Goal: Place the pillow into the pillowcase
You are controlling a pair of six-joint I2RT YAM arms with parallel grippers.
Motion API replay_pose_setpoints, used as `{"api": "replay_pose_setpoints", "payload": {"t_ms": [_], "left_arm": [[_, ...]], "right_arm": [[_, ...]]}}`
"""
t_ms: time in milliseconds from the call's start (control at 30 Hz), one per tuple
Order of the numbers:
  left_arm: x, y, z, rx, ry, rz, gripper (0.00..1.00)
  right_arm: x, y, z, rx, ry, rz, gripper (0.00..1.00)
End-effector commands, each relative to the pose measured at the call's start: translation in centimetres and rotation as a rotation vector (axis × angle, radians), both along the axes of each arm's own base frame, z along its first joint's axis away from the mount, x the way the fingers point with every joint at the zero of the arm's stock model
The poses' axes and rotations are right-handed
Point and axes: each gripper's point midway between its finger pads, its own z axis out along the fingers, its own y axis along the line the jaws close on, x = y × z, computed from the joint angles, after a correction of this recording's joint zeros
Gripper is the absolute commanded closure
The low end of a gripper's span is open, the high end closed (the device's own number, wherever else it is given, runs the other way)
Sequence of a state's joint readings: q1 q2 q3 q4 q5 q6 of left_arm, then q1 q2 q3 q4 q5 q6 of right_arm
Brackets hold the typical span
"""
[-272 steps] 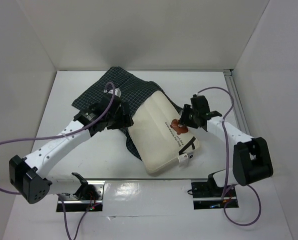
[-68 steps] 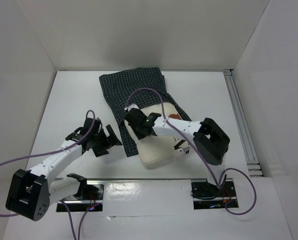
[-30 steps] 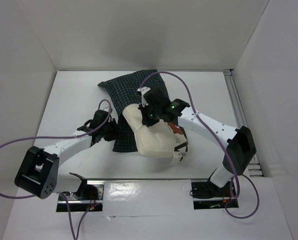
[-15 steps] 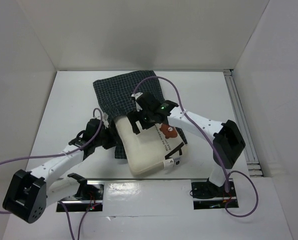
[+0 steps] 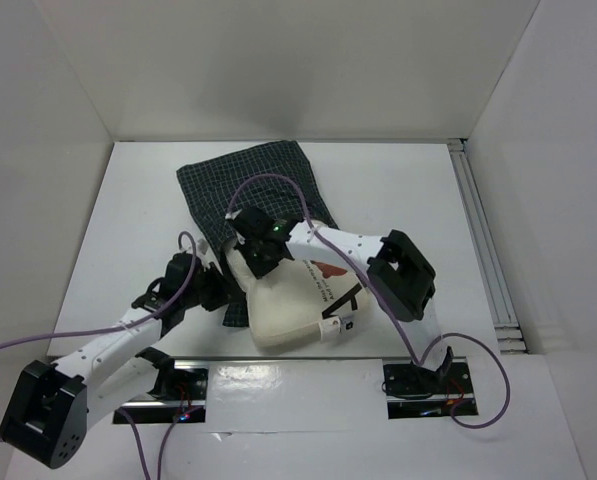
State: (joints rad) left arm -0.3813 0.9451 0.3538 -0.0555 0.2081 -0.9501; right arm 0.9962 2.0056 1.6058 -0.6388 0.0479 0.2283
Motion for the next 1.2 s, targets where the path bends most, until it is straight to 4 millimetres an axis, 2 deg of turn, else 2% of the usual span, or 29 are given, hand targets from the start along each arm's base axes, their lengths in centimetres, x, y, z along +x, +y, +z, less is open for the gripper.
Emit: {"api": "replay_pose_setpoints", "payload": {"t_ms": [0,33,67,133,167,200,233,267,300,333,367,433,467,500,600,633,667,700,800,833,933,967,1033,1067,1100,1133,1167], "left_arm": [[-0.3,-1.9,2.6,-0.123,-0.098,-0.089,1.0],[-0.5,-2.5,3.6,-0.158,-0.128,-0.123,1.0],[-0.8,-2.8,3.7,-0.178,-0.132,-0.149,1.0],[-1.8,-3.9,4.6,-0.225,-0.162,-0.233,1.0],[-2.3,-4.8,5.6,-0.25,-0.202,-0.28,1.0],[-2.7,-5.2,6.1,-0.262,-0.219,-0.303,1.0],[-3.2,-5.5,5.8,-0.267,-0.206,-0.323,1.0],[-3.8,-6.0,6.2,-0.284,-0.222,-0.346,1.0],[-4.0,-6.4,7.1,-0.31,-0.245,-0.361,1.0],[-4.3,-6.5,6.8,-0.317,-0.239,-0.366,1.0],[-5.0,-6.7,6.6,-0.327,-0.237,-0.382,1.0],[-5.6,-6.8,6.4,-0.336,-0.234,-0.388,1.0],[-5.8,-6.6,5.9,-0.334,-0.227,-0.387,1.0],[-6.0,-6.5,5.8,-0.342,-0.221,-0.382,1.0],[-6.7,-6.2,5.7,-0.363,-0.221,-0.372,1.0],[-6.7,-6.2,5.9,-0.365,-0.227,-0.372,1.0],[-6.8,-5.9,5.5,-0.353,-0.212,-0.358,1.0],[-6.9,-5.9,5.4,-0.35,-0.206,-0.357,1.0],[-6.2,-6.0,6.8,-0.341,-0.238,-0.358,1.0],[-6.0,-6.1,6.8,-0.329,-0.236,-0.364,1.0],[-5.9,-6.6,7.6,-0.329,-0.224,-0.389,1.0],[-6.0,-6.5,7.3,-0.325,-0.212,-0.388,1.0],[-6.5,-6.6,7.6,-0.319,-0.209,-0.396,1.0],[-6.5,-6.3,7.8,-0.309,-0.213,-0.378,1.0],[-7.1,-5.6,7.3,-0.286,-0.186,-0.356,1.0],[-6.5,-4.9,7.6,-0.253,-0.194,-0.301,1.0],[-6.4,-4.3,7.7,-0.234,-0.181,-0.261,0.97]], "right_arm": [[6.9,0.4,2.8,0.152,-0.029,-0.16,1.0],[7.1,0.6,3.0,0.161,-0.036,-0.16,1.0],[9.9,0.4,6.3,0.231,-0.085,-0.207,1.0],[12.8,0.1,10.9,0.3,-0.156,-0.259,1.0],[15.3,0.3,16.0,0.385,-0.236,-0.286,1.0],[15.9,0.5,18.3,0.414,-0.273,-0.295,1.0],[16.5,0.1,20.2,0.435,-0.292,-0.304,1.0],[17.1,0.3,23.4,0.491,-0.348,-0.31,1.0],[17.0,0.5,23.5,0.495,-0.343,-0.304,1.0],[16.6,1.3,23.4,0.507,-0.347,-0.29,1.0],[16.1,1.7,19.5,0.454,-0.295,-0.278,1.0],[16.1,2.6,14.8,0.436,-0.233,-0.273,1.0],[15.6,2.6,10.0,0.382,-0.16,-0.292,1.0],[16.1,2.0,8.3,0.365,-0.142,-0.313,1.0],[16.1,2.2,4.9,0.342,-0.106,-0.334,1.0],[16.7,1.9,5.0,0.35,-0.114,-0.344,1.0],[16.7,1.9,4.3,0.343,-0.101,-0.353,1.0],[17.4,1.4,4.8,0.344,-0.114,-0.37,1.0],[18.7,0.6,7.8,0.386,-0.161,-0.405,1.0],[18.9,0.4,10.4,0.417,-0.2,-0.413,1.0],[18.4,-0.9,14.2,0.446,-0.258,-0.424,1.0],[17.6,-0.6,14.7,0.455,-0.26,-0.411,1.0],[16.0,-0.2,14.5,0.463,-0.25,-0.396,1.0],[14.0,0.4,12.2,0.427,-0.214,-0.366,1.0],[13.0,1.0,11.6,0.425,-0.208,-0.348,1.0],[11.7,1.6,10.4,0.415,-0.173,-0.316,1.0],[10.9,2.2,8.1,0.386,-0.128,-0.292,1.0]]}}
